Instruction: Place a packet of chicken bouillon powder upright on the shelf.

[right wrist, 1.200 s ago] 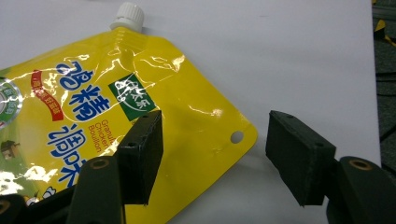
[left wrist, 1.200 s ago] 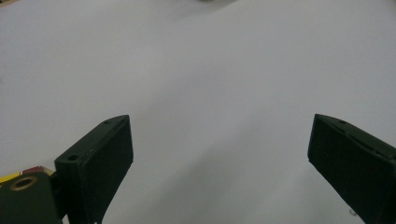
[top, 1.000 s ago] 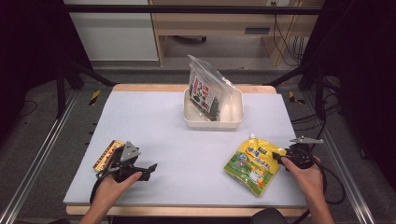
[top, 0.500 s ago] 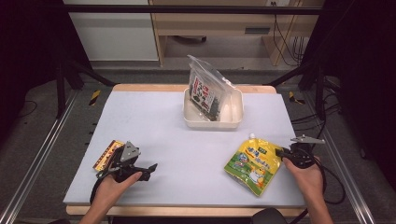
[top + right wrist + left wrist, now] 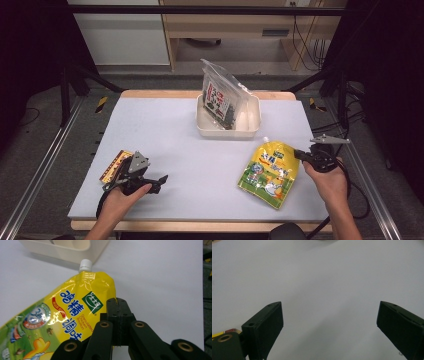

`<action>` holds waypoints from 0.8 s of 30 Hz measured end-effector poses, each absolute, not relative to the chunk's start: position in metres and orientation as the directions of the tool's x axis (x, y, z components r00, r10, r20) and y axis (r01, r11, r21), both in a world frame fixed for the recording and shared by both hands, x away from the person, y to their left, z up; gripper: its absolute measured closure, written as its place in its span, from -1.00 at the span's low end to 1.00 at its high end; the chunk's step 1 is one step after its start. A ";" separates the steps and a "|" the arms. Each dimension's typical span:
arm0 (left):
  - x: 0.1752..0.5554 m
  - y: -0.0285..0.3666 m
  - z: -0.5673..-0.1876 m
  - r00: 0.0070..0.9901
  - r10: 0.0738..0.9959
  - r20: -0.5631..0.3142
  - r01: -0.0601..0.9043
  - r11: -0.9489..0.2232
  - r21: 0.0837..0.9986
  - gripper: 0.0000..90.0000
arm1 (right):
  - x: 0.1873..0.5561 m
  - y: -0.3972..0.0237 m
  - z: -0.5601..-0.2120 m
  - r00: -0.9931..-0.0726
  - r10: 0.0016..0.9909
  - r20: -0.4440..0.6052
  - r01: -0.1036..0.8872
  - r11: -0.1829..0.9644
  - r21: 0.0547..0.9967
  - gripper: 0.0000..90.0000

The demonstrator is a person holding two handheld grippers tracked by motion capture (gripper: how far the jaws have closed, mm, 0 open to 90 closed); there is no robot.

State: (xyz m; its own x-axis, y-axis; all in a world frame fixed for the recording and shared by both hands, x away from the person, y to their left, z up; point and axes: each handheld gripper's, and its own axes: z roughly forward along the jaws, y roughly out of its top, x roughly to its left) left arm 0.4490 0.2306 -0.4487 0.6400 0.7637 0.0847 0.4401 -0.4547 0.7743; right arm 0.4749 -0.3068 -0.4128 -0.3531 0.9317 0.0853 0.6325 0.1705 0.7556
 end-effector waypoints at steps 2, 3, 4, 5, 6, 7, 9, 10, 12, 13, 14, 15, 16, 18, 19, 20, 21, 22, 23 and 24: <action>0.449 0.231 -0.448 0.641 0.763 0.085 0.439 -0.455 0.775 -0.85 | 0.475 -0.301 -0.402 -0.373 0.925 0.073 0.618 0.189 0.763 1.00; 0.449 0.231 -0.448 0.639 0.765 0.082 0.439 -0.450 0.777 -0.85 | 0.476 -0.298 -0.397 -0.385 0.920 0.070 0.611 0.197 0.767 1.00; 0.449 0.231 -0.448 0.639 0.765 0.082 0.439 -0.450 0.777 -0.85 | 0.476 -0.295 -0.392 -0.395 0.916 0.062 0.602 0.208 0.771 1.00; 0.449 0.231 -0.448 0.637 0.766 0.082 0.440 -0.449 0.778 -0.85 | 0.476 -0.295 -0.392 -0.395 0.916 0.062 0.602 0.208 0.771 1.00; 0.449 0.232 -0.448 0.637 0.767 0.083 0.439 -0.449 0.778 -0.85 | 0.476 -0.288 -0.380 -0.419 0.907 0.054 0.586 0.224 0.779 1.00; 0.449 0.232 -0.448 0.637 0.767 0.082 0.439 -0.448 0.779 -0.85 | 0.476 -0.285 -0.377 -0.427 0.903 0.051 0.579 0.229 0.783 1.00; 0.449 0.232 -0.448 0.637 0.766 0.083 0.438 -0.449 0.778 -0.85 | 0.475 -0.278 -0.367 -0.451 0.891 0.048 0.563 0.243 0.790 1.00; 0.449 0.232 -0.448 0.638 0.766 0.083 0.438 -0.449 0.779 -0.84 | 0.475 -0.274 -0.363 -0.463 0.886 0.037 0.551 0.255 0.794 1.00; 0.449 0.232 -0.448 0.638 0.766 0.081 0.439 -0.449 0.778 -0.84 | 0.475 -0.266 -0.354 -0.489 0.872 0.019 0.532 0.281 0.799 1.00; 0.449 0.231 -0.448 0.638 0.765 0.081 0.439 -0.449 0.778 -0.84 | 0.475 -0.261 -0.350 -0.500 0.866 0.016 0.523 0.287 0.803 1.00; 0.449 0.232 -0.448 0.638 0.765 0.083 0.438 -0.450 0.778 -0.84 | 0.475 -0.257 -0.346 -0.512 0.859 0.006 0.515 0.302 0.802 1.00; 0.449 0.232 -0.448 0.638 0.765 0.083 0.438 -0.450 0.778 -0.84 | 0.475 -0.252 -0.342 -0.524 0.852 -0.001 0.506 0.312 0.804 1.00; 0.449 0.232 -0.448 0.639 0.765 0.083 0.438 -0.450 0.779 -0.84 | 0.475 -0.248 -0.339 -0.535 0.845 -0.007 0.497 0.321 0.806 1.00; 0.449 0.232 -0.448 0.640 0.764 0.082 0.438 -0.450 0.778 -0.84 | 0.475 -0.239 -0.332 -0.562 0.827 -0.027 0.476 0.350 0.807 1.00; 0.449 0.232 -0.448 0.641 0.763 0.082 0.437 -0.451 0.778 -0.84 | 0.475 -0.235 -0.328 -0.572 0.820 -0.034 0.468 0.360 0.807 1.00; 0.449 0.232 -0.447 0.642 0.762 0.082 0.437 -0.452 0.778 -0.83 | 0.475 -0.230 -0.325 -0.582 0.812 -0.041 0.459 0.370 0.808 1.00; 0.449 0.232 -0.447 0.642 0.762 0.082 0.437 -0.452 0.778 -0.83 | 0.475 -0.226 -0.323 -0.594 0.803 -0.050 0.447 0.381 0.809 1.00; 0.449 0.232 -0.447 0.643 0.762 0.081 0.437 -0.451 0.779 -0.83 | 0.475 -0.221 -0.320 -0.605 0.794 -0.054 0.439 0.390 0.810 1.00; 0.449 0.232 -0.447 0.643 0.762 0.080 0.436 -0.450 0.780 -0.83 | 0.474 -0.216 -0.318 -0.616 0.785 -0.060 0.431 0.400 0.809 1.00; 0.449 0.232 -0.446 0.644 0.761 0.079 0.435 -0.449 0.780 -0.83 | 0.474 -0.212 -0.316 -0.627 0.776 -0.069 0.420 0.412 0.809 1.00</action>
